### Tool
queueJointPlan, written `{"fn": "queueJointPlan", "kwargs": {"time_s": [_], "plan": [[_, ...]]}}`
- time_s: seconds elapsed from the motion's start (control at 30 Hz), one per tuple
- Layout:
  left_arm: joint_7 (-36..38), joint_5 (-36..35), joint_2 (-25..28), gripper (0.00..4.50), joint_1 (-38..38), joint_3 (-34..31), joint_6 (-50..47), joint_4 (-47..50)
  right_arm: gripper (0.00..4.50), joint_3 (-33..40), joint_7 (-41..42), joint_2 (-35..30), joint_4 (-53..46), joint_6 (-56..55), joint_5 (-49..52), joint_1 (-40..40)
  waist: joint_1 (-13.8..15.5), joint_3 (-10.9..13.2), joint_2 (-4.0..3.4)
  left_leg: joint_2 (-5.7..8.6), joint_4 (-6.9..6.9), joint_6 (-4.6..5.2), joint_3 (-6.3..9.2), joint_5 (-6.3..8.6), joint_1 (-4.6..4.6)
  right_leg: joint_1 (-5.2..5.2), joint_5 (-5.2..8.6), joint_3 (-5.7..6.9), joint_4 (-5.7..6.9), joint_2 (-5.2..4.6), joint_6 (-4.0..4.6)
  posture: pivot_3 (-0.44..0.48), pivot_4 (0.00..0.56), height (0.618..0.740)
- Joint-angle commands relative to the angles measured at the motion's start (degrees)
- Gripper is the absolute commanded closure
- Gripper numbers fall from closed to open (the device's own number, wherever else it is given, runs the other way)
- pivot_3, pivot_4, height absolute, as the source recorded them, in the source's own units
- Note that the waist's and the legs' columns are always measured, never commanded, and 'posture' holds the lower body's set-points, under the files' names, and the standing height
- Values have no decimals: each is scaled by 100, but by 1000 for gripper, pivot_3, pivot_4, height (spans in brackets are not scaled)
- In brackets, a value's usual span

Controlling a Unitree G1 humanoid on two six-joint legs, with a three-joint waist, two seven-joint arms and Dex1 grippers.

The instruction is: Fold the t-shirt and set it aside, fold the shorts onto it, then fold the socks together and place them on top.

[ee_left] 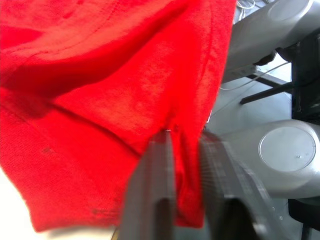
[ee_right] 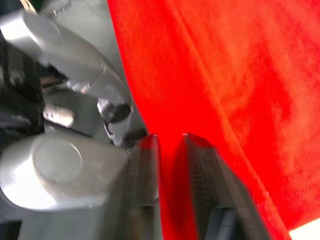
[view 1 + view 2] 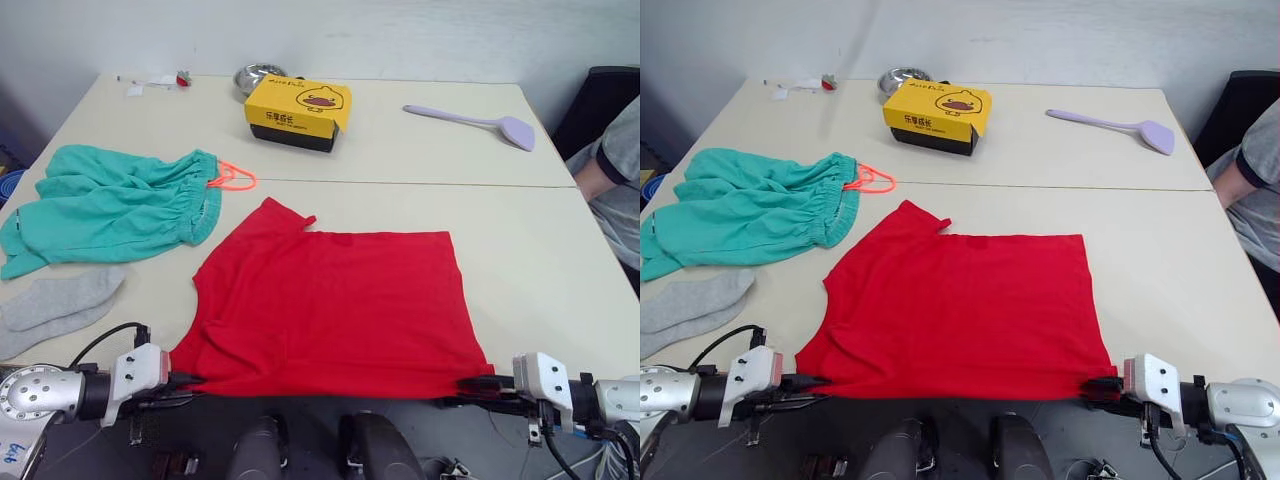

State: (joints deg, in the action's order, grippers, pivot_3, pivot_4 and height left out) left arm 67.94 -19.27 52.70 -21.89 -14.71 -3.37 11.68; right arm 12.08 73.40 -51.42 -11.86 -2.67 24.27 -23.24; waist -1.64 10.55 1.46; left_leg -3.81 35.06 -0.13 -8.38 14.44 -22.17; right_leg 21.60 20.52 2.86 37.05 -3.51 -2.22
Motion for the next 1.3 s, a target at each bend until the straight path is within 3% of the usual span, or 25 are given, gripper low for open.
{"fn": "queueJointPlan", "kwargs": {"time_s": [0.03, 0.17, 0.23, 0.27, 0.33, 0.47, 0.6, 0.77, 0.87, 1.07, 1.3], "plan": [[62, -292, 208, 2158, -122, -659, -304, 135, 2162, 479, 181, -219, -398, 409, 469, -193, 9, 0, 0, 0, 0, 0, 0, 0, 0, 0, 0, 0, 2, 0, 0, 0, 150, 740], [237, -1022, 412, 878, -182, -1320, -1352, 330, 769, 975, 310, -464, -770, 1316, 1122, -420, 17, 2, 2, 0, 5, 3, 6, -4, 0, -2, 0, 2, 2, -1, 4, 0, 150, 740], [92, -1420, 444, 243, 138, -1532, -1882, 289, 64, 1110, 258, -648, -832, 1904, 1380, -345, 8, 2, 2, 1, 6, 3, 6, -4, 0, -5, 3, 1, -1, -4, 11, 0, 150, 740], [-108, -1511, 424, 32, 452, -1539, -2053, 169, 0, 1116, 158, -683, -780, 2111, 1459, -168, 7, 2, 3, 2, 5, 4, 5, -5, 0, -5, 6, 0, -3, -6, 17, 0, 150, 740], [-361, -1567, 409, 32, 955, -1466, -2313, -24, 0, 1077, -91, -590, -607, 2175, 1446, 316, 8, 4, 6, 1, 6, 6, 5, -5, 0, -6, 5, 0, -5, -6, 20, 0, 150, 740], [-1090, -1569, 151, 32, 2649, -830, -3050, -822, 0, 710, -750, -264, 63, 2533, 1362, 1797, -1, 6, 3, 4, 8, 12, 2, -16, -1, -3, -12, -2, -4, -5, 15, 0, 150, 740], [-1292, -1097, -131, 32, 4152, 125, -3349, -1619, 0, 44, -1051, -160, 953, 3113, 1017, 3185, 1, 9, 6, 8, 12, 37, -1, -36, -8, 5, -24, -1, 9, -3, -7, 0, 150, 740], [-1366, -296, -651, 32, 5599, 1080, -2984, -3046, 0, -674, -1573, 240, 2095, 3494, 383, 4840, -11, 11, 8, 8, 25, -4, -22, -57, -47, 57, -19, -12, 38, 6, -15, 0, 150, 740], [-1580, 215, -997, 32, 6349, 1454, -2695, -3973, 0, -1015, -1791, 545, 2761, 3585, -3, 5631, -13, 14, 8, -4, 89, -10, -27, -64, -114, 120, -18, -14, 82, 22, -16, 0, 150, 740], [-1970, 882, -1439, 32, 7266, 1682, -2132, -5318, 0, -1444, -2059, 988, 4104, 3199, -800, 6734, -17, 18, 12, -5, 119, -4, -38, -67, -114, 120, -20, -24, 101, 20, -22, 0, 150, 740], [-1886, 1249, -1665, 32, 7617, 1769, -1769, -6142, 0, -1637, -2206, 1290, 5416, 2706, -1485, 7473, -17, 18, 12, -4, 119, -3, -43, -68, -114, 122, -21, -23, 107, 17, -23, 0, 150, 740]]}}
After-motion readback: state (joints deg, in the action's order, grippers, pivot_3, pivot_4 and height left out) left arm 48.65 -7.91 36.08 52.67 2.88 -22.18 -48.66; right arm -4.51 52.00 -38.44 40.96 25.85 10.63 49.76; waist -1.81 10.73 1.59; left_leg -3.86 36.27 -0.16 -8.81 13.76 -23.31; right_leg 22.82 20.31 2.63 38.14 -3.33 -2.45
